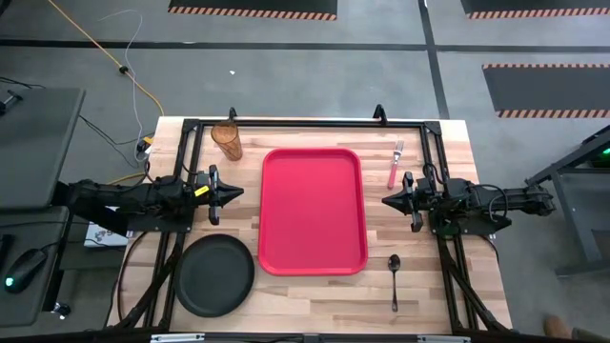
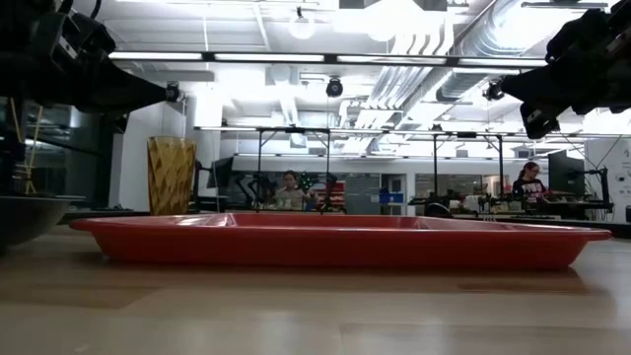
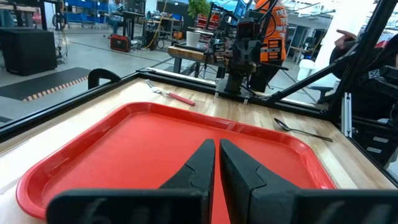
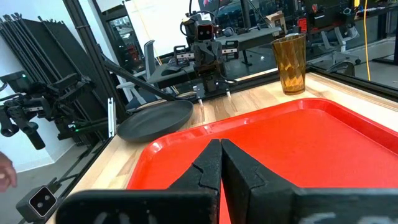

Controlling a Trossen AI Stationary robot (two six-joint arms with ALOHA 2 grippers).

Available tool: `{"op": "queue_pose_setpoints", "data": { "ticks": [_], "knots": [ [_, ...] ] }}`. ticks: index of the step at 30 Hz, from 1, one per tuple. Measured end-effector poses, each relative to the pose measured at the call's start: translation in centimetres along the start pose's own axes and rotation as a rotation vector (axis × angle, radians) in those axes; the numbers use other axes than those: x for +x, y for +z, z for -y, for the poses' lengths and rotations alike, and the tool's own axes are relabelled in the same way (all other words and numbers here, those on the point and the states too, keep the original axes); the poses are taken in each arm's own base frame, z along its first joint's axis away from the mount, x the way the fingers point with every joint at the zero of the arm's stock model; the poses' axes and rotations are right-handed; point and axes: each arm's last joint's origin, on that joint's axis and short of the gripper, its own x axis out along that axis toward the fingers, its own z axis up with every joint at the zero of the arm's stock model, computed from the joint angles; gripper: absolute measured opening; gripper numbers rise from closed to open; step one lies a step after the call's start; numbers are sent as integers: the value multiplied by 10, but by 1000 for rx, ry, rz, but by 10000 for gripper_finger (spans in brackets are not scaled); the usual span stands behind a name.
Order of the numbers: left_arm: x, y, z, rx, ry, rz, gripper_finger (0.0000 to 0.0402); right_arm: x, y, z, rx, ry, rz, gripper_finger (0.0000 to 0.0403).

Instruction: Pick and place plate/cup/fork/spoon on tray

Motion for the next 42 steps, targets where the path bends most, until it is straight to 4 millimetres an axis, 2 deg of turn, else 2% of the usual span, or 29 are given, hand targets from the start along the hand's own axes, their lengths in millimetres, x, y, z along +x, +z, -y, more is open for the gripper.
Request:
{"op": "queue_pose_setpoints", "data": {
  "ticks": [27, 33, 36, 42],
  "knots": [
    [0, 0, 0, 0, 0, 0, 15, 0, 0, 0, 3, 0, 0, 0],
    [0, 0, 0, 0, 0, 0, 15, 0, 3, -1, 187, 8, 28, 0],
    [0, 0, 0, 0, 0, 0, 15, 0, 8, -2, 299, 29, 78, 0],
    [0, 0, 0, 0, 0, 0, 15, -2, 18, -1, 406, -30, 218, 0]
  ]
}}
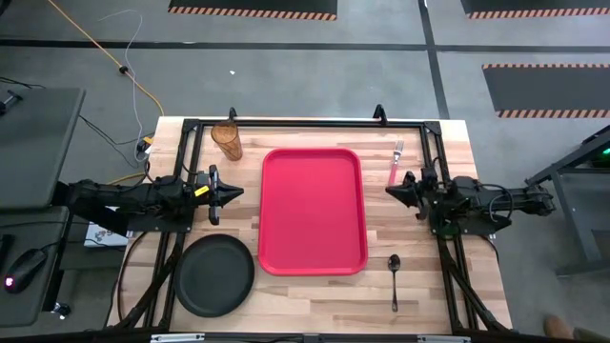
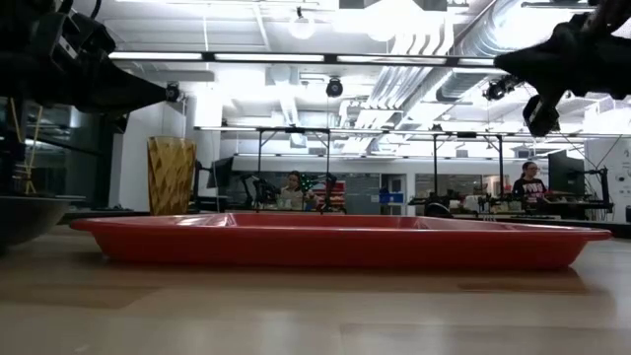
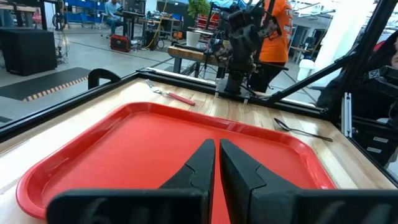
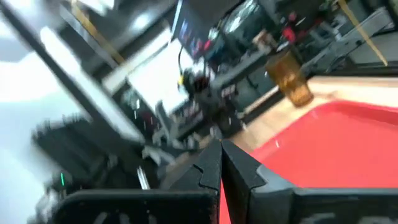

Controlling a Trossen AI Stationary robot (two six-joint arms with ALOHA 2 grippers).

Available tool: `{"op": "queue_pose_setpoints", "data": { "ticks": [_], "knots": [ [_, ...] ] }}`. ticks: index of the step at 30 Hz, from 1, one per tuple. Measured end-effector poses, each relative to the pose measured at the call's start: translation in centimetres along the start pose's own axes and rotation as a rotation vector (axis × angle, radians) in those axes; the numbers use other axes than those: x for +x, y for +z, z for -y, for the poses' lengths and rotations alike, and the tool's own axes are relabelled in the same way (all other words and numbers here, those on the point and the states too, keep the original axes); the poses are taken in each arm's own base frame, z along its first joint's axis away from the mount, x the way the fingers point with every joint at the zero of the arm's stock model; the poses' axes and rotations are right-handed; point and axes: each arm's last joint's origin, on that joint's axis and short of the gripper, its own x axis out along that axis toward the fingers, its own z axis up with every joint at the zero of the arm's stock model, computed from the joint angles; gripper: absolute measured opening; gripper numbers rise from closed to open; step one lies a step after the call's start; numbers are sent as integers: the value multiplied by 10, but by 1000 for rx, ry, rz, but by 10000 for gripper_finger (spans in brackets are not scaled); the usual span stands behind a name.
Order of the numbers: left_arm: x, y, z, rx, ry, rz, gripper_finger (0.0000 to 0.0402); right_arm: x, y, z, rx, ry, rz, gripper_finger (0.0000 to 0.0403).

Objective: Pick and place plate/cup/fork/spoon on tray
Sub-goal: Put the pink fork on the top of the red tray

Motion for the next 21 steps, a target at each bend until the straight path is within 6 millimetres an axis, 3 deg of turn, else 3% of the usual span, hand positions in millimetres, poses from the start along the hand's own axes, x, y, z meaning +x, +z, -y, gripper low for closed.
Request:
{"op": "queue_pose_setpoints", "data": {
  "ticks": [14, 21],
  "knots": [
    [0, 0, 0, 0, 1, 0, 15, -4, 23, -3, 290, -131, 409, 6],
    [0, 0, 0, 0, 0, 0, 15, -2, 45, -15, 319, -219, 425, 90]
  ]
}}
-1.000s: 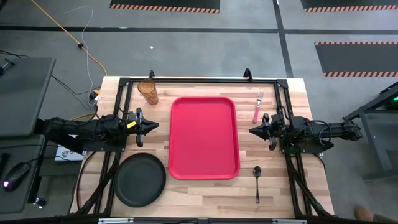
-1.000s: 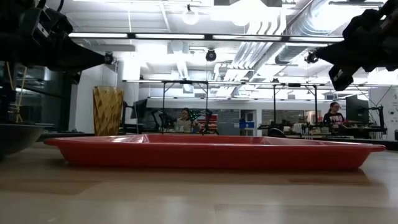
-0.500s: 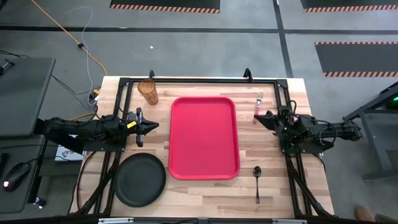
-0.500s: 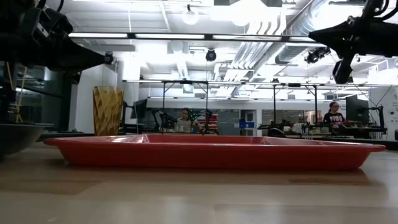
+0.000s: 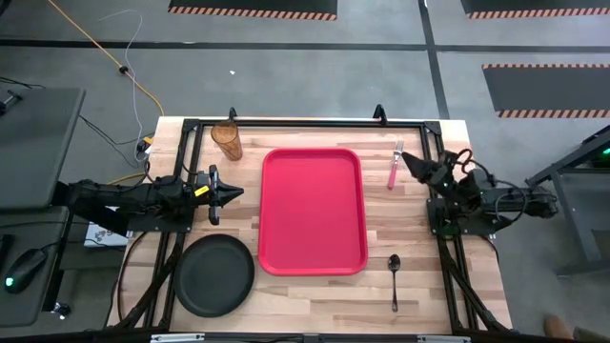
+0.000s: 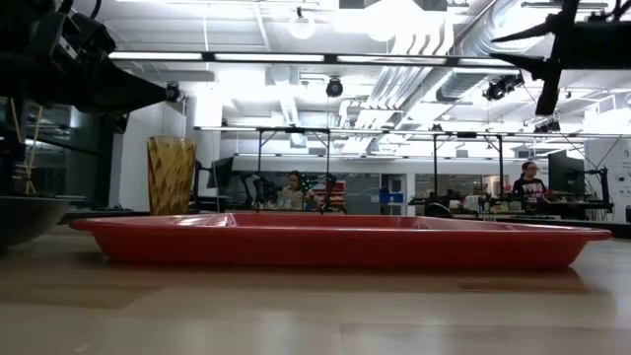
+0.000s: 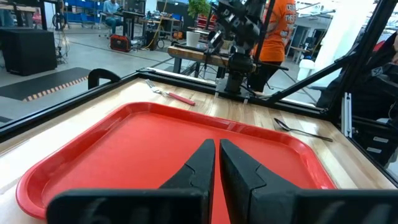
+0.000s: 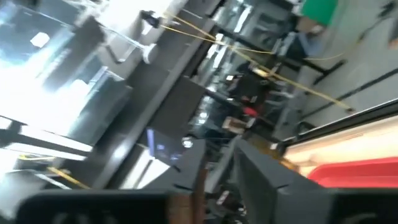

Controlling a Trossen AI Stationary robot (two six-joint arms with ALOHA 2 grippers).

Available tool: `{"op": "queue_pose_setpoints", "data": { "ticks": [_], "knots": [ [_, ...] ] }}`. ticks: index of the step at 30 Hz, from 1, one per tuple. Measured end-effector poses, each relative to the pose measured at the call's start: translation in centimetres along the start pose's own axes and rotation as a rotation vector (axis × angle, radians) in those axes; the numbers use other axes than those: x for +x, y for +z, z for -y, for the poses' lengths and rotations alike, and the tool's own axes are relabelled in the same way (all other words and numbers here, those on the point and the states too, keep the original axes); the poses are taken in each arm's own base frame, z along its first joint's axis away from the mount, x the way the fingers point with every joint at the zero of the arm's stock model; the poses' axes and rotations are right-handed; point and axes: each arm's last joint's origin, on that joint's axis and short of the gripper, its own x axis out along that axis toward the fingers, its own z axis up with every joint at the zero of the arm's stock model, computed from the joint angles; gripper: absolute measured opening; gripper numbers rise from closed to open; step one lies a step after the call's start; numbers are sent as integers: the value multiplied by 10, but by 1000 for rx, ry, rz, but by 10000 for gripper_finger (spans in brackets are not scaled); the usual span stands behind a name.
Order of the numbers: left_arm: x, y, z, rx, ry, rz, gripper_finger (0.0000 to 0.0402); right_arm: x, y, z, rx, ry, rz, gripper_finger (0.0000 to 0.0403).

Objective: Pick and place plate/cup/fork/spoon on tray
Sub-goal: Put the pink fork on the top of the red tray

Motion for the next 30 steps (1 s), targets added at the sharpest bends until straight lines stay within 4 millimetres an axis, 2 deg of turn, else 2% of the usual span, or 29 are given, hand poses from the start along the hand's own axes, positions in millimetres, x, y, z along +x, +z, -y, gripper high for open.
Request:
{"op": "queue_pose_setpoints", "data": {
  "ticks": [4, 7, 10, 13, 16, 22, 26, 30],
  "knots": [
    [0, 0, 0, 0, 0, 0, 15, 11, 12, -20, -50, -158, -45, 158],
    [0, 0, 0, 0, 0, 0, 15, 22, 18, -32, -92, -343, -111, 198],
    [0, 0, 0, 0, 0, 0, 15, 34, 21, -37, -142, -572, -186, 217],
    [0, 0, 0, 0, 0, 0, 15, 47, 21, -32, -202, -822, -281, 220],
    [0, 0, 0, 0, 0, 0, 15, 61, 18, -17, -247, -1049, -386, 220],
    [0, 0, 0, 0, 0, 0, 15, 82, 20, 34, -241, -1358, -513, 220],
    [0, 0, 0, 0, 0, 0, 15, 91, 27, 63, -241, -1500, -532, 220],
    [0, 0, 0, 0, 0, 0, 15, 103, 31, 88, -230, -1547, -518, 220]
  ]
}}
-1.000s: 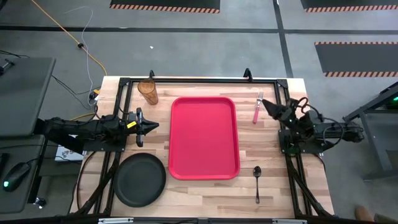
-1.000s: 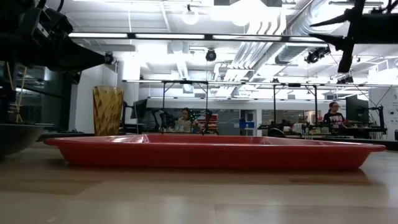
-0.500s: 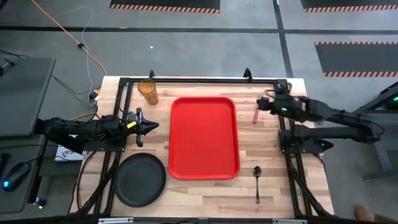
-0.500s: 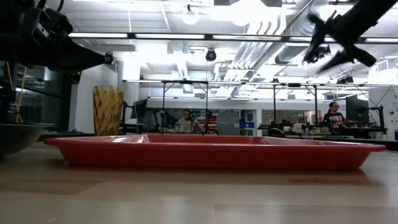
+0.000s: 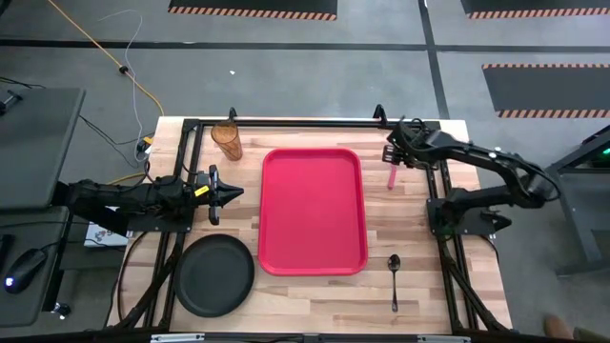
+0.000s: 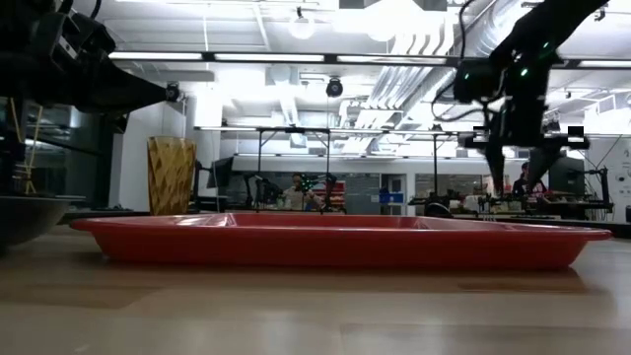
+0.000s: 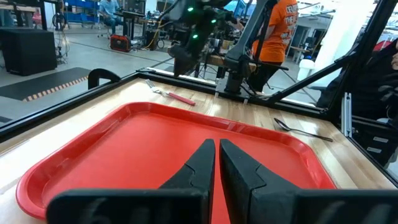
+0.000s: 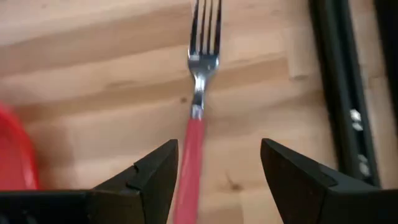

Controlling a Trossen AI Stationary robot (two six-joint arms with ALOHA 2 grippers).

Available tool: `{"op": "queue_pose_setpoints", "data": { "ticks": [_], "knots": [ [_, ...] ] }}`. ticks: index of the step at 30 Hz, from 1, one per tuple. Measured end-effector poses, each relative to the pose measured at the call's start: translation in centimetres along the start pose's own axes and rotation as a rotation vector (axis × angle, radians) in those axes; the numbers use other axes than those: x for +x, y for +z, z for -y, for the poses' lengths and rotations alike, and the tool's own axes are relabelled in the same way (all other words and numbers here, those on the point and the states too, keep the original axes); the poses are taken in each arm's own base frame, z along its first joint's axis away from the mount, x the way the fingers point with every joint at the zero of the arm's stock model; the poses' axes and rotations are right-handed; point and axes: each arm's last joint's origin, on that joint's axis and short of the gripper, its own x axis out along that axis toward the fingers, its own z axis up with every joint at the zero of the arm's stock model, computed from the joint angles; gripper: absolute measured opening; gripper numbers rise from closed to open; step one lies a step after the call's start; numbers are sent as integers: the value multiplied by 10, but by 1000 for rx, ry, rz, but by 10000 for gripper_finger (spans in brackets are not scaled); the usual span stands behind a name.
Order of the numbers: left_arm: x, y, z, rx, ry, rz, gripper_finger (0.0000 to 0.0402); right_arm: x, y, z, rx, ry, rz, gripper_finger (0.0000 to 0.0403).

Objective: Pick and place plate/cup/fork/spoon on tray
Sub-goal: Put the pink fork on the top of the red tray

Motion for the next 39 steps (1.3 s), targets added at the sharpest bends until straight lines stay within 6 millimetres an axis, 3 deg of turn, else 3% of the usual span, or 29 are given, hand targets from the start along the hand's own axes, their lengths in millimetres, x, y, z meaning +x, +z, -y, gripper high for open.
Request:
{"op": "queue_pose_setpoints", "data": {
  "ticks": [15, 26, 30, 39],
  "knots": [
    [0, 0, 0, 0, -1, 1, 15, 61, 9, -15, 45, -138, -55, 220],
    [0, 0, 0, 0, 0, 0, 15, 74, 9, -18, 62, -125, -116, 215],
    [0, 0, 0, 0, 0, 0, 15, 75, 9, -19, 74, -113, -124, 174],
    [0, 0, 0, 0, 0, 1, 15, 75, 9, -20, 71, -99, -133, 19]
  ]
}}
